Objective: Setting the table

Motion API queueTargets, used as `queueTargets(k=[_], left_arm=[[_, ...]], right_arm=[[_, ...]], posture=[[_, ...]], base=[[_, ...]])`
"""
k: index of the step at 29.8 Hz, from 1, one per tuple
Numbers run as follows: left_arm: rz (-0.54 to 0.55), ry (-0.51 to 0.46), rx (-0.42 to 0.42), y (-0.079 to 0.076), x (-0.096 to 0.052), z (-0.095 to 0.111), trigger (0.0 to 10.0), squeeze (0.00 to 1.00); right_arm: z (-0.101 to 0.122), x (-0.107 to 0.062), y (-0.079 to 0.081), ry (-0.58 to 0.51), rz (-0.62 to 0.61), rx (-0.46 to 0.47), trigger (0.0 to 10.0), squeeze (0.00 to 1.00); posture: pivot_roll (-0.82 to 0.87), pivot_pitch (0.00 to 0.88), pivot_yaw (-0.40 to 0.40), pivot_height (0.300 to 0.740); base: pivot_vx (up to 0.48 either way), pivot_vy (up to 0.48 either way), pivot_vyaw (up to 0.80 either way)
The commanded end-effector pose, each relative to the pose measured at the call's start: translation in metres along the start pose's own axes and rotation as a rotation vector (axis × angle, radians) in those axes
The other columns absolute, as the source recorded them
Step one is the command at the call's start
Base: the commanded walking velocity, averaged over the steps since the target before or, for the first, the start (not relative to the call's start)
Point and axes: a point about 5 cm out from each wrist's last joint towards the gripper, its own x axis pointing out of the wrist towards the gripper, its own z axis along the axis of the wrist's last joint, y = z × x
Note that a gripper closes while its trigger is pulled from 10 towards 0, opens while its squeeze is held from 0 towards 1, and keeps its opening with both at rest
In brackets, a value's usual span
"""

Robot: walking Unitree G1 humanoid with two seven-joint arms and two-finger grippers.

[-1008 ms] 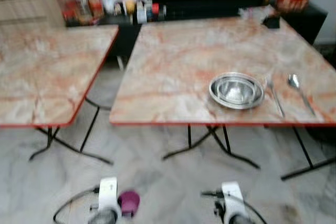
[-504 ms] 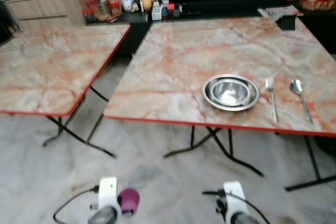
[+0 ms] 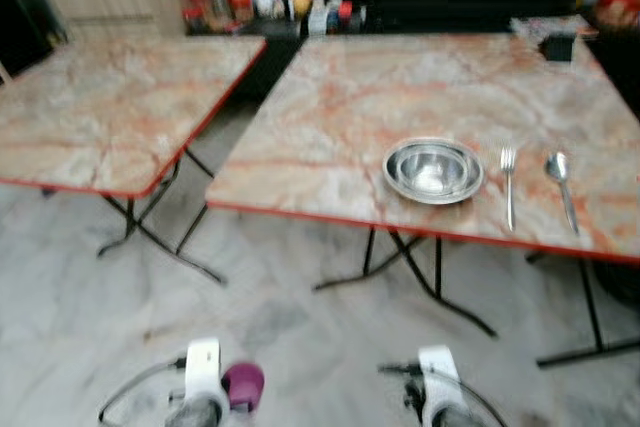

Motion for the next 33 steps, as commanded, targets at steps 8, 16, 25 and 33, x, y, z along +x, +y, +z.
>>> queueTargets(k=[8, 16, 25, 33], left_arm=[[0.012, 0.003, -0.030, 0.002, 0.000, 0.000, 10.0, 0.00], [0.019, 0.006, -0.064, -0.002, -0.001, -0.006, 10.0, 0.00], [0.056, 0.014, -0.088, 0.008, -0.005, -0.017, 10.0, 0.00], [0.082, 0.015, -0.098, 0.016, -0.008, -0.022, 10.0, 0.00]], right_arm=[[0.003, 0.000, -0.002, -0.009, 0.000, -0.012, 10.0, 0.00], [0.002, -0.001, -0.008, -0.005, 0.010, -0.057, 10.0, 0.00], [0.012, 0.002, 0.003, -0.012, 0.068, -0.121, 10.0, 0.00], [0.017, 0.004, 0.011, -0.020, 0.096, -0.144, 10.0, 0.00]], posture=[[-0.21, 0.000, 0.042, 0.740], [-0.16, 0.000, -0.012, 0.740], [-0.09, 0.000, -0.048, 0.740], [-0.07, 0.000, -0.046, 0.740]], base=[[0.000, 0.000, 0.00], [0.000, 0.000, 0.00], [0.000, 0.000, 0.00], [0.000, 0.000, 0.00]])
